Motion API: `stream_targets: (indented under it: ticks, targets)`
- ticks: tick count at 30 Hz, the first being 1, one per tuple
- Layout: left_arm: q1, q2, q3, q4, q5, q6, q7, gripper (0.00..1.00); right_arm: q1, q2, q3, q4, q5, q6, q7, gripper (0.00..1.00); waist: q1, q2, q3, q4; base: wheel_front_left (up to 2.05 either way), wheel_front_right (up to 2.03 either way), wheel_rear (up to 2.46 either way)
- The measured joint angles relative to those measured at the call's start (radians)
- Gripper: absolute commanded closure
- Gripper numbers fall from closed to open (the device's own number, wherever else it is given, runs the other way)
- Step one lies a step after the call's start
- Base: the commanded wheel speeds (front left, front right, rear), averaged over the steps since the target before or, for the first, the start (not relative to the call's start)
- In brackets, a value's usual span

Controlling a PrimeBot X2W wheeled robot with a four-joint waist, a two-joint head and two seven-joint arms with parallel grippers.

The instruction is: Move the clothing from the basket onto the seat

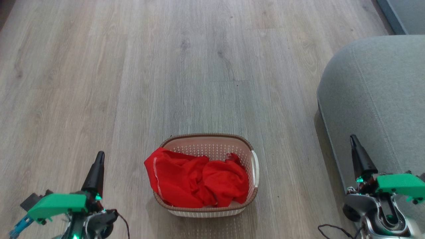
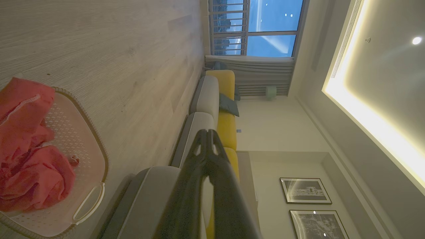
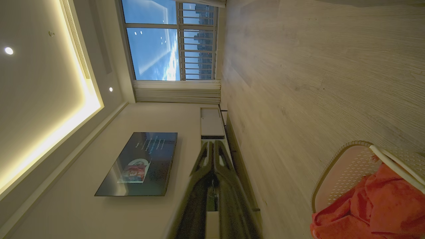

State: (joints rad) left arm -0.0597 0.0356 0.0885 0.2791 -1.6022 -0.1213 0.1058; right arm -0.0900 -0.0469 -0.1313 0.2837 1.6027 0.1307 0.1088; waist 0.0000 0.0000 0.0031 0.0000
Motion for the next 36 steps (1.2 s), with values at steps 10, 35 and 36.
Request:
stream_targets:
  ticks: [10,35,36]
  targets:
    - [0.000,0.000,0.000,0.000,0.000,0.000,0.000,1.00,0.000,0.000,0.000,0.000,0.000,0.000,0.000,1.00,0.0000,0.0000,0.000,0.000,0.00,0.00,0.00]
    - [0.023,-0.002,-0.027,0.100,0.045,0.002,-0.047,0.00,0.000,0.004,0.072,0.109,-0.058,0.000,-0.049,0.00,0.0000,0.0000,0.004,-0.002,0.00,0.00,0.00]
    - [0.017,-0.002,-0.027,0.100,0.057,0.002,-0.050,0.00,-0.006,0.002,0.074,0.109,-0.068,0.000,-0.053,0.00,0.0000,0.0000,0.004,-0.002,0.00,0.00,0.00]
